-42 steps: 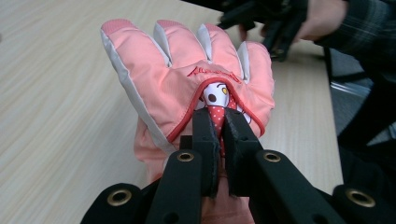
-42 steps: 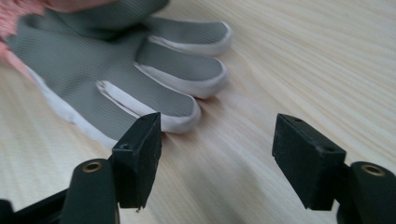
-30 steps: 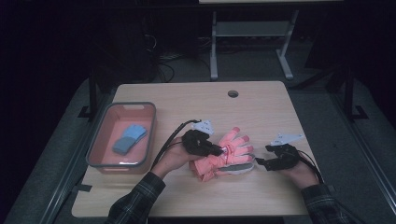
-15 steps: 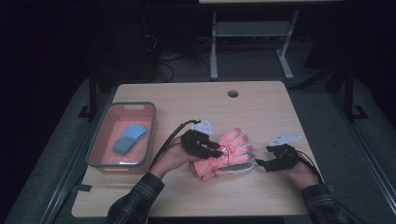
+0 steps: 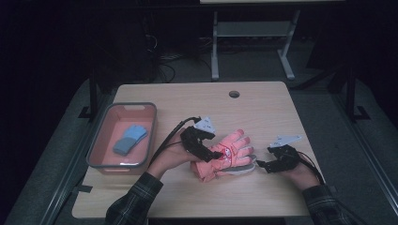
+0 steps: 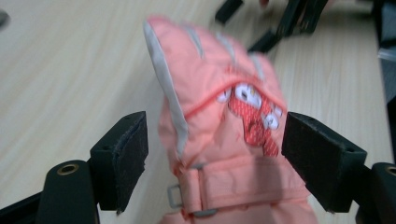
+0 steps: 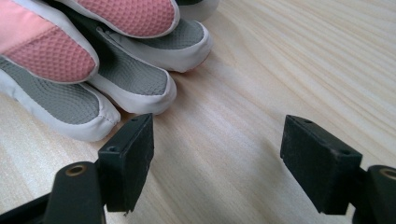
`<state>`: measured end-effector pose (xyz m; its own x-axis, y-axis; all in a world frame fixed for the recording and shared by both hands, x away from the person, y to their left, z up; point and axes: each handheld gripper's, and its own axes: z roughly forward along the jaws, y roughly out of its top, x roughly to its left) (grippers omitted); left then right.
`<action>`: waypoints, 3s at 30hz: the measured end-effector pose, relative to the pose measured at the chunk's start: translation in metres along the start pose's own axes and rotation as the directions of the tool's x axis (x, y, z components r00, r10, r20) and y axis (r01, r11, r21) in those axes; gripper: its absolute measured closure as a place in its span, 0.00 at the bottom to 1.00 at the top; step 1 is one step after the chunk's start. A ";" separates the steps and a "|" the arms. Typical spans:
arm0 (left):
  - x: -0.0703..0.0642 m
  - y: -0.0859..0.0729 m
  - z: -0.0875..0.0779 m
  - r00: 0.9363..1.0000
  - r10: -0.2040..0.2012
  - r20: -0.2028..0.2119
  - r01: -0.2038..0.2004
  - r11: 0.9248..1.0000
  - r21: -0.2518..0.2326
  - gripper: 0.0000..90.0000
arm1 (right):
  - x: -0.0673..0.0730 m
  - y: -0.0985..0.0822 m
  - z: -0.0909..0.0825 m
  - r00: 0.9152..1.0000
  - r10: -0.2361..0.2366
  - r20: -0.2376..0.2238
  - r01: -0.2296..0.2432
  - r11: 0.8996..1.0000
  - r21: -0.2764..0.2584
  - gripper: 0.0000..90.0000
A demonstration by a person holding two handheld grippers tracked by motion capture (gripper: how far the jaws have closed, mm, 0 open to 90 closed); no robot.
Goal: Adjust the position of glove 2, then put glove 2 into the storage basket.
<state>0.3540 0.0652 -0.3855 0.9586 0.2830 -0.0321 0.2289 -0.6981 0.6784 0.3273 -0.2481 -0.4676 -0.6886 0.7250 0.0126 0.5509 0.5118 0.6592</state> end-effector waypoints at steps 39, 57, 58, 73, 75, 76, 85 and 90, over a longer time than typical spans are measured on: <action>0.013 -0.030 0.049 0.971 -0.135 0.197 0.104 0.982 0.158 0.63 | 0.000 0.000 0.000 1.000 -0.010 0.004 0.010 1.000 -0.003 0.27; 0.024 -0.026 0.015 0.975 -0.165 0.152 0.145 0.980 0.135 0.67 | -0.003 -0.001 0.002 1.000 0.026 0.015 -0.026 1.000 -0.013 0.20; 0.025 -0.026 0.013 0.974 -0.169 0.151 0.151 0.981 0.122 0.67 | -0.003 -0.001 0.002 1.000 0.027 0.013 -0.026 1.000 -0.013 0.19; 0.046 -0.029 -0.052 0.969 -0.240 0.051 0.239 0.970 0.040 0.67 | -0.004 -0.003 0.008 0.999 0.047 0.007 -0.047 0.999 -0.017 0.15; 0.049 -0.031 -0.063 0.967 -0.254 0.035 0.253 0.967 0.030 0.67 | -0.004 -0.004 0.008 0.999 0.045 0.007 -0.045 0.999 -0.022 0.15; 0.050 -0.032 -0.068 0.966 -0.257 0.025 0.257 0.966 0.024 0.67 | -0.005 -0.005 0.009 0.999 0.041 0.006 -0.041 0.999 -0.032 0.14; 0.065 -0.052 -0.121 0.940 -0.335 -0.068 0.333 0.942 -0.039 0.67 | -0.006 -0.009 0.011 0.999 0.039 -0.001 -0.039 0.996 -0.075 0.11; 0.072 -0.070 -0.147 0.915 -0.387 -0.116 0.381 0.922 -0.074 0.67 | -0.006 -0.010 0.011 0.999 0.039 -0.002 -0.039 0.996 -0.079 0.11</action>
<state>0.3818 0.2318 -0.3274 0.7683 0.6056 -0.2070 0.5635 -0.4868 0.6675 0.3311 -0.2520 -0.4824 -0.6670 0.7440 0.0397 0.5386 0.4447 0.7156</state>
